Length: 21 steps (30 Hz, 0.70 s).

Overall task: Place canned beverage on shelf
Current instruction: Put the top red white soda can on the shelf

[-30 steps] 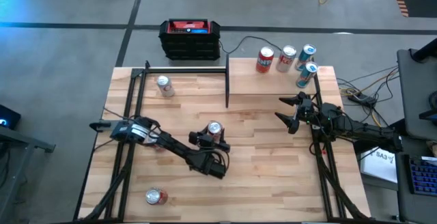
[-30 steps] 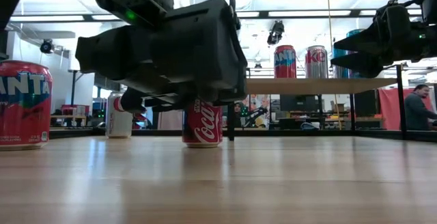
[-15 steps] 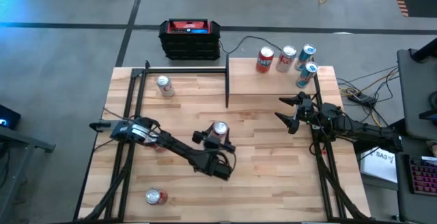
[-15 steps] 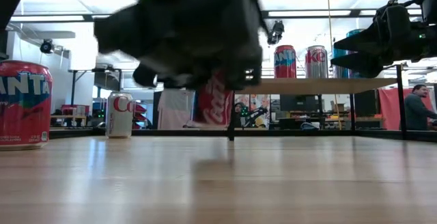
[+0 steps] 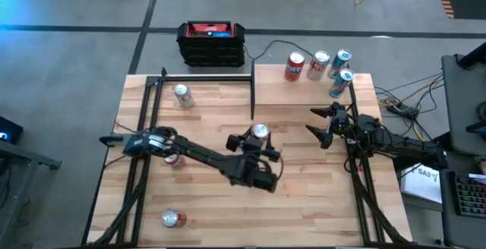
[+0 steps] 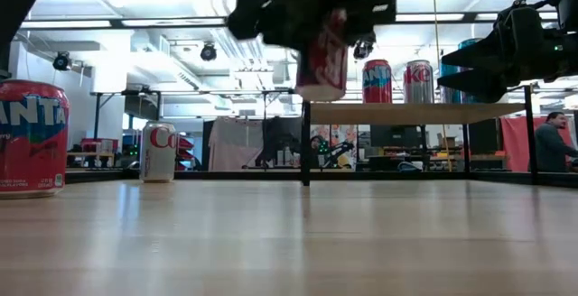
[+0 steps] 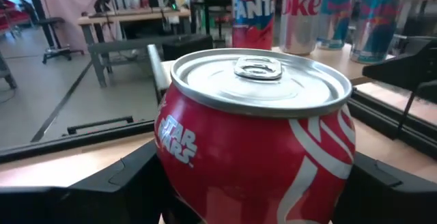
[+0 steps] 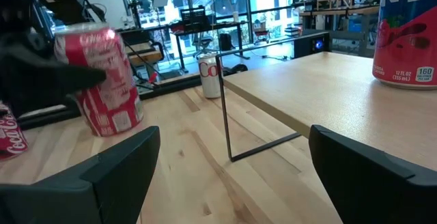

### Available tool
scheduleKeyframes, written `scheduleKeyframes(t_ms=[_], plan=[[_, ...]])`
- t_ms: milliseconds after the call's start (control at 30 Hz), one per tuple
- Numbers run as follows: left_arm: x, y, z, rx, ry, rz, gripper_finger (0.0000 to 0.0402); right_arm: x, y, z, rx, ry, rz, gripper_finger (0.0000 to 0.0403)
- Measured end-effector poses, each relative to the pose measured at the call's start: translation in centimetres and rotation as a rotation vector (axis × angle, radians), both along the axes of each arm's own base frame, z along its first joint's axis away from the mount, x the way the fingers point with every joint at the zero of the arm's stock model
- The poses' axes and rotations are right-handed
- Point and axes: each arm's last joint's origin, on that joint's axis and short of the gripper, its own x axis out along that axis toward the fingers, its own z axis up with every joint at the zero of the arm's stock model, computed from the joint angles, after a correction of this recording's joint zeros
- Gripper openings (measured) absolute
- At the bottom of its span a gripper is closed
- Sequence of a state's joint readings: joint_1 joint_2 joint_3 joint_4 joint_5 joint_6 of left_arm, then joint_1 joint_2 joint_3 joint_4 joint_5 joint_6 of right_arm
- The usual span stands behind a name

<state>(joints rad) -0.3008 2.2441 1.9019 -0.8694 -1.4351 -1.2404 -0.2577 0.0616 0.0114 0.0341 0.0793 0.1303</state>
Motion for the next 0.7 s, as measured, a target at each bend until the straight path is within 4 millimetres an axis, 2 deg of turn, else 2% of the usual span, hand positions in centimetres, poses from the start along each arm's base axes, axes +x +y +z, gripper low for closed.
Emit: scheduleKeyframes(t_ms=[133,333,533,700], plan=[[1.5,1.7,3.2,-0.065,0.064,-0.025,0.0284,0.0,0.0,0.0,0.000,0.000,-0.001,0.0359],[3.0,5.5,7.2,-0.186,0.080,-0.082,0.0284,0.0,0.0,0.0,0.000,0.000,-0.001,0.0359],[4.0,9.1,9.1,-0.245,0.027,-0.108,0.0284,0.0,0.0,0.0,0.000,0.000,0.000,0.0359],[4.8,11.7,10.2,-0.218,0.065,-0.169,0.0284,0.0,0.0,0.0,0.000,0.000,0.000,0.0359]])
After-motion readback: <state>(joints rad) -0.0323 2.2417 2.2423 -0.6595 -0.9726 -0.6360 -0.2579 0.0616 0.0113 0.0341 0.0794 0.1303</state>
